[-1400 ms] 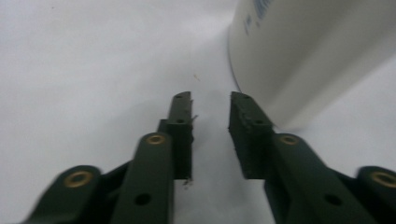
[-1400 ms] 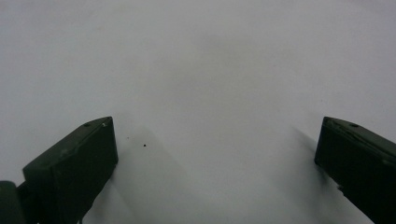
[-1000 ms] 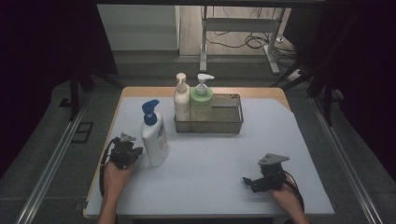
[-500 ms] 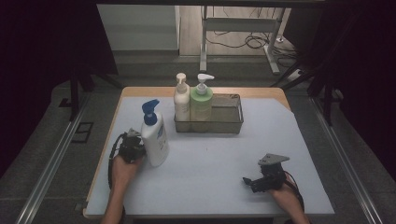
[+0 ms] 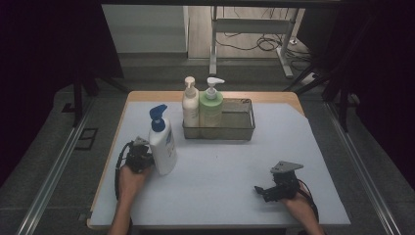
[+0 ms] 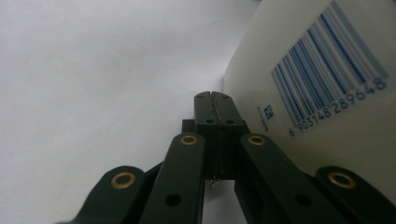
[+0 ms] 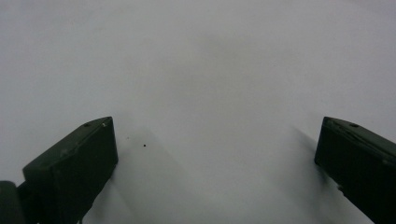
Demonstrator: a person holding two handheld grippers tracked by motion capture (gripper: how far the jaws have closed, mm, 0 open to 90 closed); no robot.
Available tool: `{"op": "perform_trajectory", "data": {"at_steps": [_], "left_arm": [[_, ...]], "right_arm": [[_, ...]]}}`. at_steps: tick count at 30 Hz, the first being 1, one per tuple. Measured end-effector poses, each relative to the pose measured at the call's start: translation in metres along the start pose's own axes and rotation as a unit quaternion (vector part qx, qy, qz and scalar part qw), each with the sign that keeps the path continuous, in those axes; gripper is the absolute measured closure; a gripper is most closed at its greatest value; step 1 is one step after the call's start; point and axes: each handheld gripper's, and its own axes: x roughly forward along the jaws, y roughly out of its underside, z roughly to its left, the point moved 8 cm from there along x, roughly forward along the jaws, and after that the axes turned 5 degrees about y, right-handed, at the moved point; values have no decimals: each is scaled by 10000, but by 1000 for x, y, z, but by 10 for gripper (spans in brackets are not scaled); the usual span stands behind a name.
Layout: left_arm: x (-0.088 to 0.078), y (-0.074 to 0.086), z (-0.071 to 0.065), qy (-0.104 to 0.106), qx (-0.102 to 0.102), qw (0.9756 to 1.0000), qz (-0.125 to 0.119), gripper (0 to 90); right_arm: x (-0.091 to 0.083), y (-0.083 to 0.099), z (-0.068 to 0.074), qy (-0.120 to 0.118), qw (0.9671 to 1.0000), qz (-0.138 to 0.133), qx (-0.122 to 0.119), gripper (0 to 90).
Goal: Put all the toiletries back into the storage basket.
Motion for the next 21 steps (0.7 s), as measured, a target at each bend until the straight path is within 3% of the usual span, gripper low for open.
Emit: {"op": "perform_trajectory", "data": {"at_steps": [10, 21], "left_arm": [[2, 1, -8, 73, 131, 9999, -47, 896], [10, -1, -26, 208, 301, 9993, -31, 896]], "right_arm": [[0, 0, 0, 0, 10000, 0, 0, 0], [0, 0, 0, 0, 10000, -2, 1, 0]]}}
